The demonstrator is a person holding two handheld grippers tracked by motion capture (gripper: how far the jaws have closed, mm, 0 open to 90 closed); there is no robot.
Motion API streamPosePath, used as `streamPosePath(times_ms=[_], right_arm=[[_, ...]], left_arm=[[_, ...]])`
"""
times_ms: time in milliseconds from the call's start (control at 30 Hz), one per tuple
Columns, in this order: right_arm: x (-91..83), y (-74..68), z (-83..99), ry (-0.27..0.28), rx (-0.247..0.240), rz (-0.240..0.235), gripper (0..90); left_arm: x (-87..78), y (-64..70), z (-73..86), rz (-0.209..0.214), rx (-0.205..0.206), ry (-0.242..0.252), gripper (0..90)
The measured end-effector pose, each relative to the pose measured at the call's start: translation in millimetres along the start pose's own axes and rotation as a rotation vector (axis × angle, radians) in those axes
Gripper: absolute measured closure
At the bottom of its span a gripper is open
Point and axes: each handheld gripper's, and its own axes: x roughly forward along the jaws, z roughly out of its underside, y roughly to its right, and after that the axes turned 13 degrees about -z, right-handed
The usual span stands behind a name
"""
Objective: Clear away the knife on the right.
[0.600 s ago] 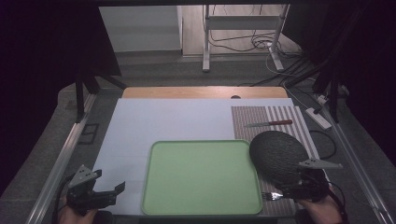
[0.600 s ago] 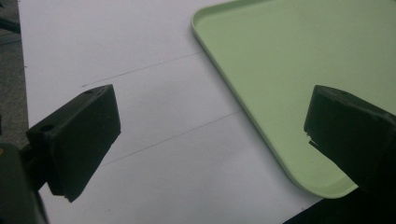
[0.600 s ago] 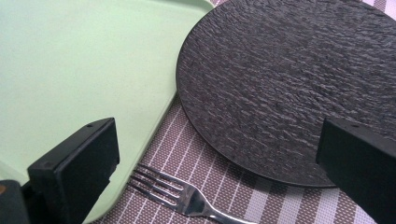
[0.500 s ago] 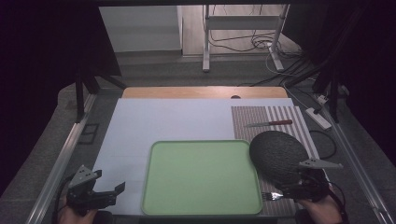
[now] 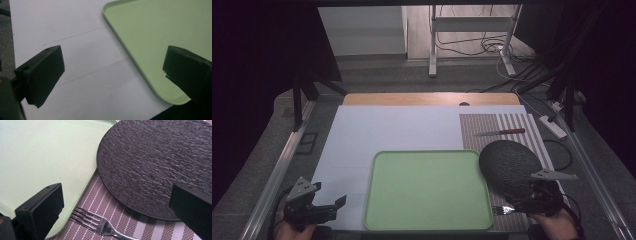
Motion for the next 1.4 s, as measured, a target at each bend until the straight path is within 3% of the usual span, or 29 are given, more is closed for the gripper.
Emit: streamPosePath(times_ms=[333, 467, 800, 1100, 1400], right_arm=[[0.2, 0.3, -1.0, -0.007, -0.001, -0.023, 0.0], [0.5, 0.0, -4.6, -0.003, -0.039, -0.027, 0.0], [1.7, 2.7, -10.7, 0.012, -0.079, -0.045, 0.0], [5.0, 6.1, -18.7, 0.011, -0.090, -0.062, 0.0], [13.3, 13.4, -33.8, 0.015, -0.113, -0.067, 0.0]], left_arm=[[0.3, 0.1, 0.0, -0.001, 0.000, -0.003, 4.0], [0.3, 0.8, -0.2, -0.006, 0.005, -0.004, 3.8], [0.6, 2.2, -0.6, -0.008, 0.020, -0.008, 3.8], [0.6, 4.2, -1.0, -0.013, 0.041, -0.009, 3.7], [1.5, 2.2, -1.2, 0.007, 0.026, -0.017, 3.4]])
